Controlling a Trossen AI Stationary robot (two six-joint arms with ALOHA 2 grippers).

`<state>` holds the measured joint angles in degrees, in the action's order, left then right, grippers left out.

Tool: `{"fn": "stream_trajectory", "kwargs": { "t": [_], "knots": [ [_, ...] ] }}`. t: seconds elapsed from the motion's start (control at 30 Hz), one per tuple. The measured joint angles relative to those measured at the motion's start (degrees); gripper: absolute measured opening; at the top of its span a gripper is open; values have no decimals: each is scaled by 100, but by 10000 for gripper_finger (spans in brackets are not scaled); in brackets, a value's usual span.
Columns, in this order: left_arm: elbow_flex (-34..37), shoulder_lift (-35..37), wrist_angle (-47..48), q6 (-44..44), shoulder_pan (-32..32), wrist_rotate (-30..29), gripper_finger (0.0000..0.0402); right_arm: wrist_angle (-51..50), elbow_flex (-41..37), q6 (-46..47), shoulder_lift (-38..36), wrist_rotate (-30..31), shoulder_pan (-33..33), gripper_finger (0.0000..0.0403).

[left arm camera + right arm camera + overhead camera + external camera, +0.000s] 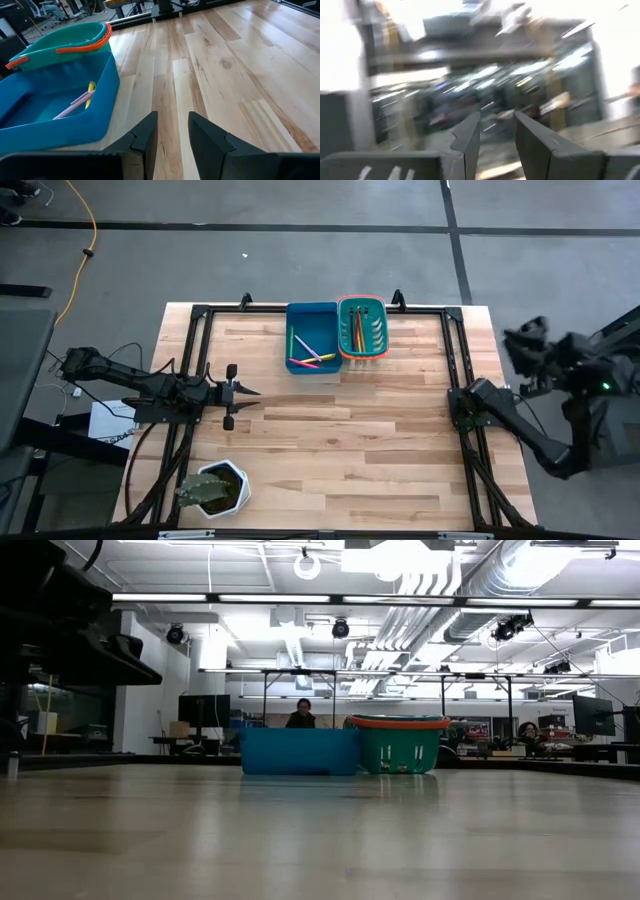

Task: Sort pens & pencils
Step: Return to Home Position

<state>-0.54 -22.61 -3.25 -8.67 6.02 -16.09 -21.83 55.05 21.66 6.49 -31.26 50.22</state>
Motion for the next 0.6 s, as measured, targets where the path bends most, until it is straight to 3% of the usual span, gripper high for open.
{"fn": "stream_trajectory", "kwargs": {
  "t": [0.1, 0.17, 0.43, 0.6],
  "knots": [
    [0, -2, 0, 0, 0, -1, 97, 16, -3, -625, -273, 1374, 28, 110],
    [0, -2, 0, 0, 0, -5, 97, 66, -82, -1012, -336, 1890, 86, 110],
    [0, -4, 0, -2, 0, -8, 97, -26, -987, -1878, -317, 2741, 334, 110],
    [0, -4, 0, -128, 0, -10, 97, 279, -1663, -1870, -318, 3054, 453, 110]
  ]
}}
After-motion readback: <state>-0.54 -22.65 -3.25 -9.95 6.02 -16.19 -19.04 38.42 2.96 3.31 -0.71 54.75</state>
